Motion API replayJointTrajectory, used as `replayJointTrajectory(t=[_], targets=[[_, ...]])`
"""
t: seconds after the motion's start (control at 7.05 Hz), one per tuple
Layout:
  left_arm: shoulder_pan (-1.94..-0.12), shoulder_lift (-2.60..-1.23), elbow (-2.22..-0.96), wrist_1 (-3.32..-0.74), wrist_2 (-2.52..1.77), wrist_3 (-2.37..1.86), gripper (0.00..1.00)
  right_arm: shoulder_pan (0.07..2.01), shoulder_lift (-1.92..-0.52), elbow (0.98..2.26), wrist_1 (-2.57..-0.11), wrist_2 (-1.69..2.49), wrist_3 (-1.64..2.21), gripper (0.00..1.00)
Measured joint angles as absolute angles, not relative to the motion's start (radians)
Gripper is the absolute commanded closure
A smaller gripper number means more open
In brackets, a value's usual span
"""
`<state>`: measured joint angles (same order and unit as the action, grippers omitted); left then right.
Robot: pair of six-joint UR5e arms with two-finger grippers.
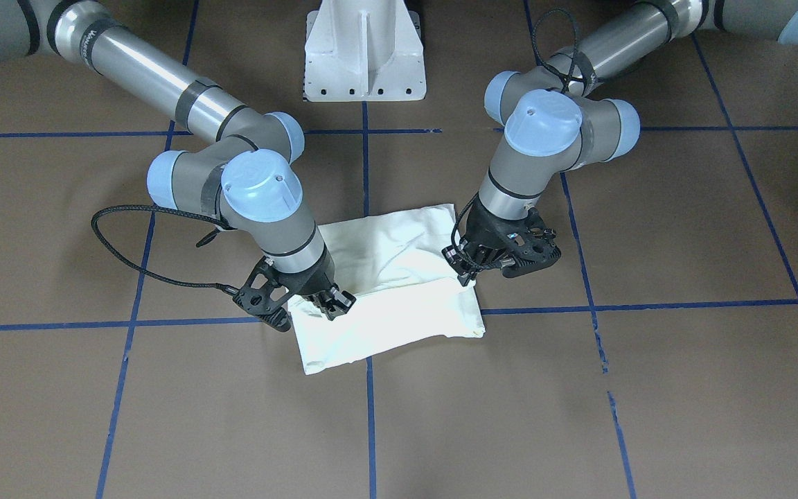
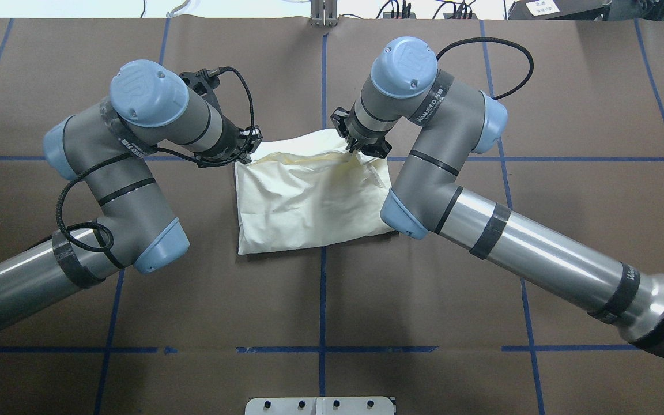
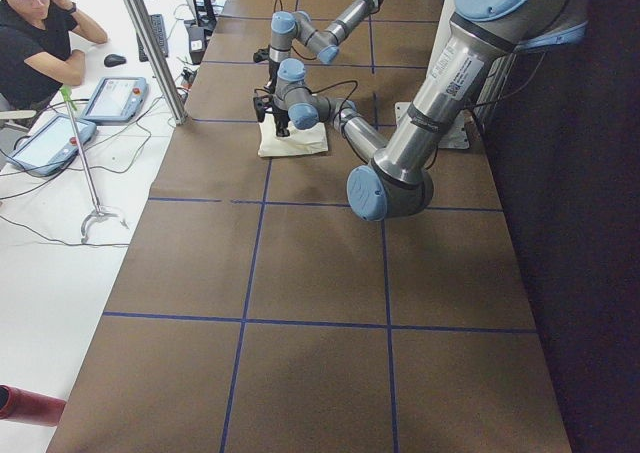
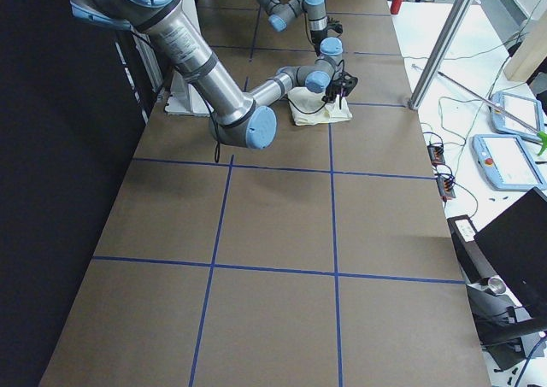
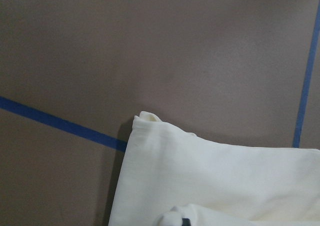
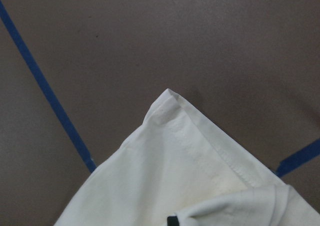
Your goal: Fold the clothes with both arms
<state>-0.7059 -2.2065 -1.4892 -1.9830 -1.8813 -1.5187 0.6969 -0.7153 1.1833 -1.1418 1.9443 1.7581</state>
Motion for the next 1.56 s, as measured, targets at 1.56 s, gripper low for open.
replayJointTrajectory(t=[1.56], targets=[[-1.209, -1.894, -1.549, -2.073, -2.171, -0.734, 0.0, 1.15, -1.044, 1.526, -1.594, 2.186, 0.686, 0.0]])
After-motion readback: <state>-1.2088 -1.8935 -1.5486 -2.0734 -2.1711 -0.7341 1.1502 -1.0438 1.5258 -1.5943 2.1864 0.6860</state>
